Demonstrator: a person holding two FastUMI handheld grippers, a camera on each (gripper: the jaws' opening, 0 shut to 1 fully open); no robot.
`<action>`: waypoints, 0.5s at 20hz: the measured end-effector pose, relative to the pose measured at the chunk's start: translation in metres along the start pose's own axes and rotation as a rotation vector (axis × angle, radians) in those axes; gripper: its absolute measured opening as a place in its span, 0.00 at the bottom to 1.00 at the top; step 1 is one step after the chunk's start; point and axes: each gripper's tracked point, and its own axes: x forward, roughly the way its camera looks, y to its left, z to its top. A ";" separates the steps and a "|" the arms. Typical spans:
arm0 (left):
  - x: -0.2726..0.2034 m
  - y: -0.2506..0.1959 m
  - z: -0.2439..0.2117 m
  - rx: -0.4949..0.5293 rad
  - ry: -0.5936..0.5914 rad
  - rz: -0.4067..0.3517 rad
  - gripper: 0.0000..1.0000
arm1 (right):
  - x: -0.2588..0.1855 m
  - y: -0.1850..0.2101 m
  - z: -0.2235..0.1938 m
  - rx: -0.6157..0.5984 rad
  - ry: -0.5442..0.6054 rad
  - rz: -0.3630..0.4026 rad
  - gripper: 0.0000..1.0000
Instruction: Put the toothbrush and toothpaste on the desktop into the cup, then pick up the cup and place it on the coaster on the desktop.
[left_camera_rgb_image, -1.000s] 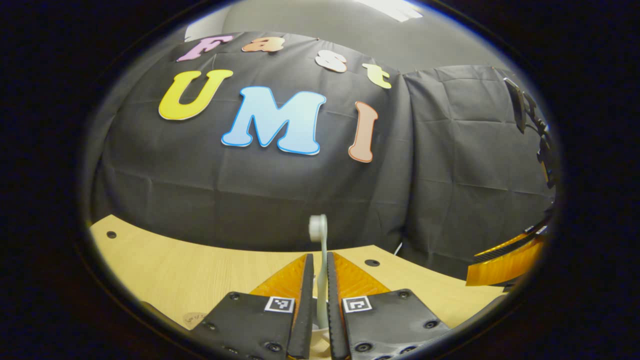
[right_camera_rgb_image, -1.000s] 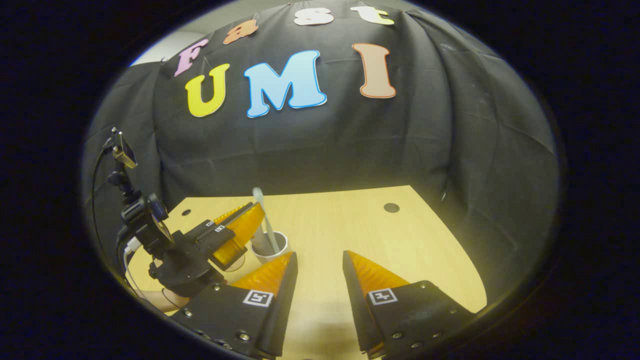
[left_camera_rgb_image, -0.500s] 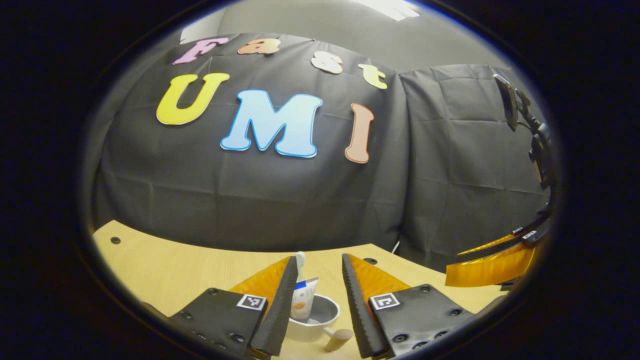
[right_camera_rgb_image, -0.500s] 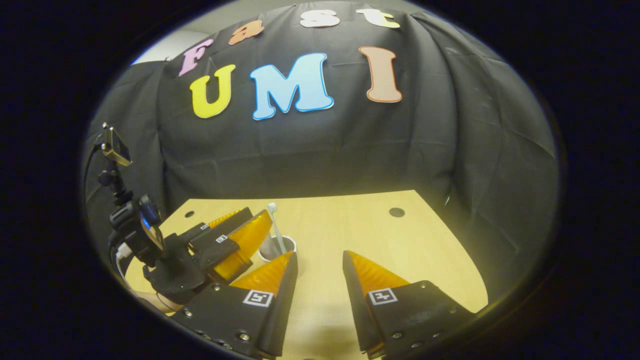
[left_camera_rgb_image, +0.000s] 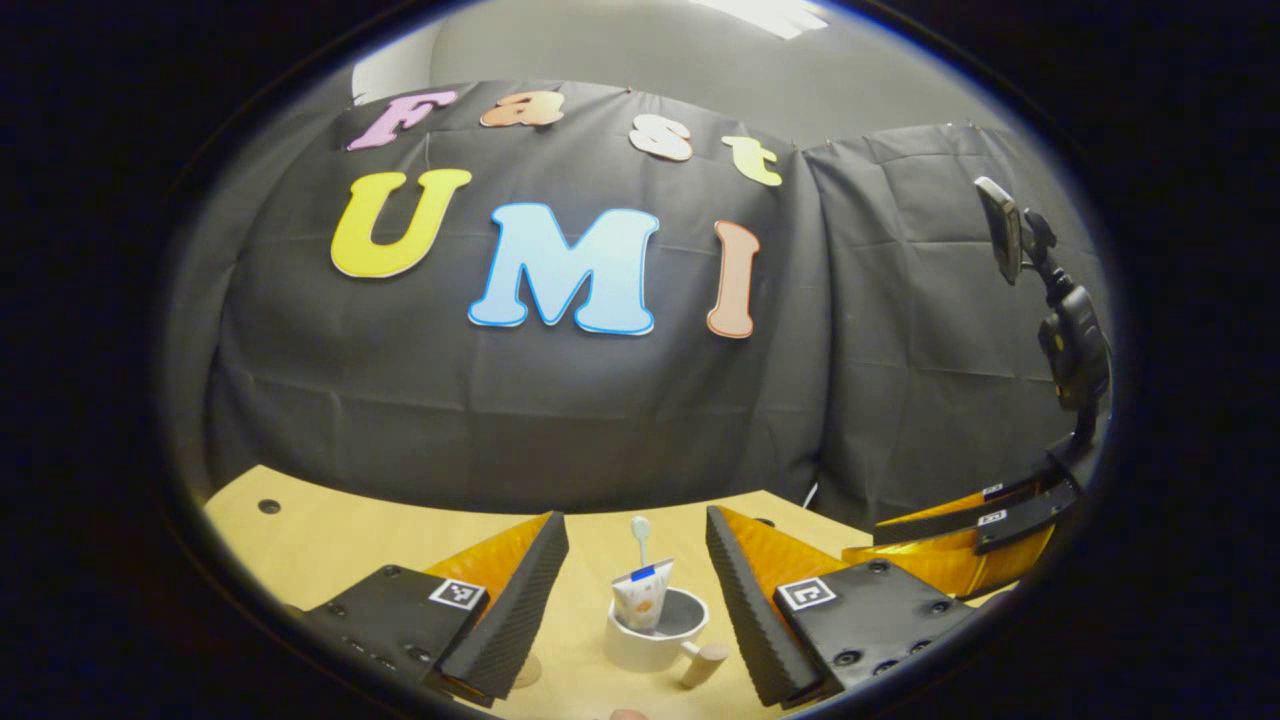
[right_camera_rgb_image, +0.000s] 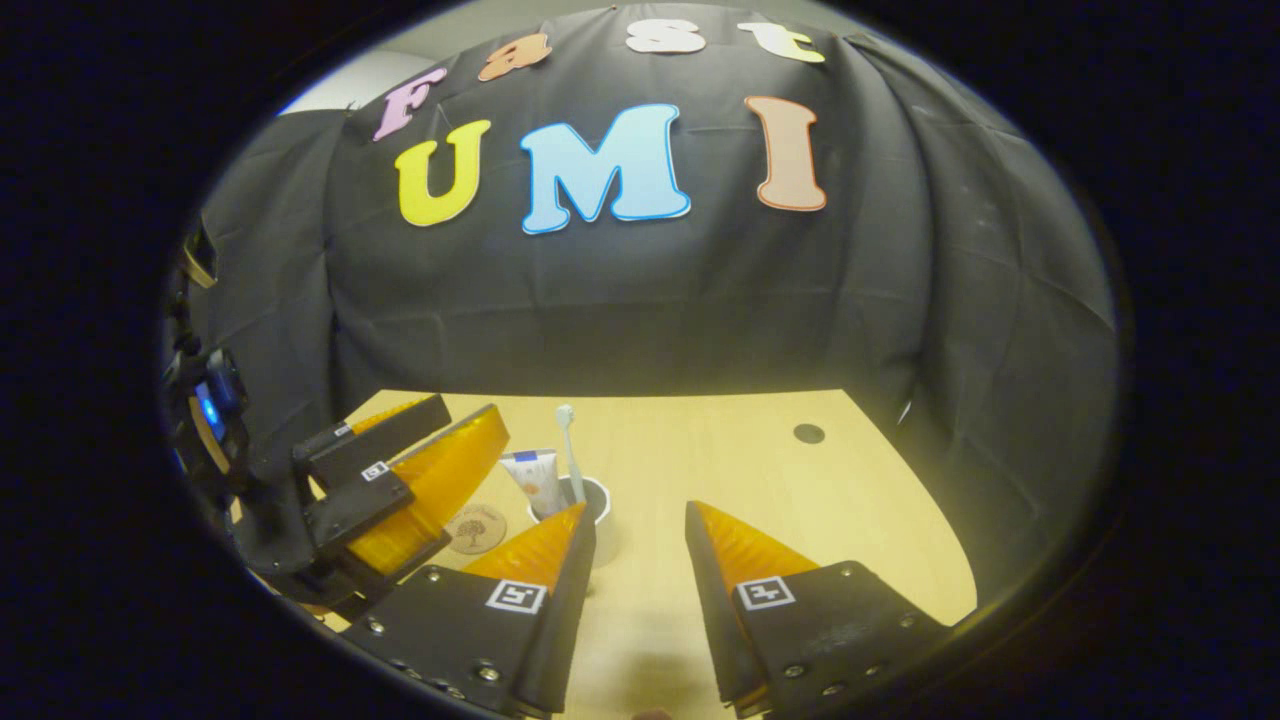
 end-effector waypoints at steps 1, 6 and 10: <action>-0.004 -0.001 0.001 0.003 0.007 -0.001 0.93 | 0.002 0.001 -0.001 0.001 0.004 -0.003 0.54; -0.025 -0.002 0.002 0.000 0.039 -0.002 0.92 | 0.016 0.002 -0.014 0.009 0.053 -0.019 0.54; -0.039 0.001 0.003 -0.013 0.062 0.001 0.92 | 0.027 -0.001 -0.027 -0.002 0.106 -0.048 0.54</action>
